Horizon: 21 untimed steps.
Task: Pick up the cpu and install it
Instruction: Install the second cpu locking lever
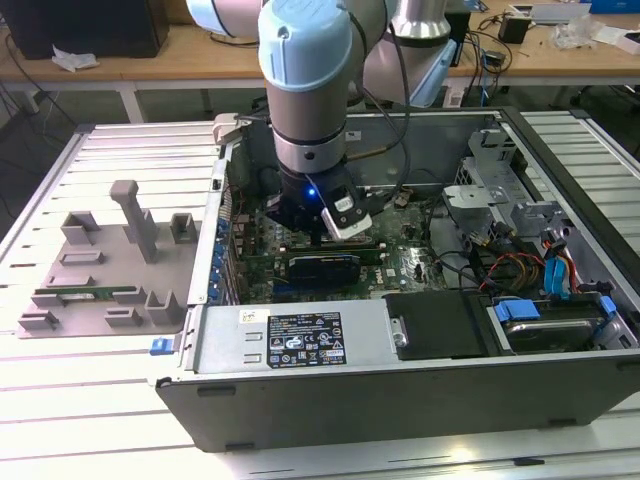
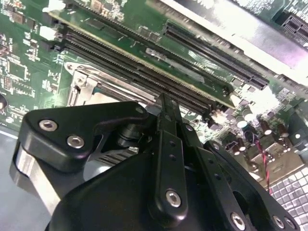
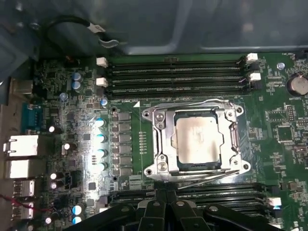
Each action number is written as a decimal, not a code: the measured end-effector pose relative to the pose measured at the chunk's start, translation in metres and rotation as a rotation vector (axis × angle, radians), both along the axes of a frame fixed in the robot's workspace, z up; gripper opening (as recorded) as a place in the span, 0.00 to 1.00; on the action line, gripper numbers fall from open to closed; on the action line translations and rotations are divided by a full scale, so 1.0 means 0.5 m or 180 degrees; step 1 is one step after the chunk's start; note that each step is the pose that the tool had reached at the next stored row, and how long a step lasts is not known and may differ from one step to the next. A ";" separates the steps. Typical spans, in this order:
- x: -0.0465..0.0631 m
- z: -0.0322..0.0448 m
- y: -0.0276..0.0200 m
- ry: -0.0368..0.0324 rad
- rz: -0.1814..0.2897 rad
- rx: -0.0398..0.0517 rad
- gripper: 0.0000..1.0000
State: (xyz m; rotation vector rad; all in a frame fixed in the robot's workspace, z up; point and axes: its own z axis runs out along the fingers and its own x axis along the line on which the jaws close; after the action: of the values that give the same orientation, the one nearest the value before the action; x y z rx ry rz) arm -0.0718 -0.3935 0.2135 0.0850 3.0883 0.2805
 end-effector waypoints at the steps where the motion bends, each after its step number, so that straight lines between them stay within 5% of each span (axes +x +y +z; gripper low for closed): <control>1: -0.003 -0.002 -0.0035 0.0000 0.0000 0.0030 0.11; 5: -0.008 -0.008 -0.0072 0.0000 0.0001 0.0163 0.11; 13: -0.008 -0.030 -0.0071 0.0001 0.0000 0.0318 0.11; 16: -0.009 -0.036 -0.0070 -0.0001 0.0000 0.0361 0.11; 21: -0.009 -0.038 -0.0072 0.0000 0.0000 0.0364 0.11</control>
State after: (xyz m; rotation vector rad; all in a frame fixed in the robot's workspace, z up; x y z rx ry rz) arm -0.0763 -0.3971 0.1944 0.0884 3.0704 0.4571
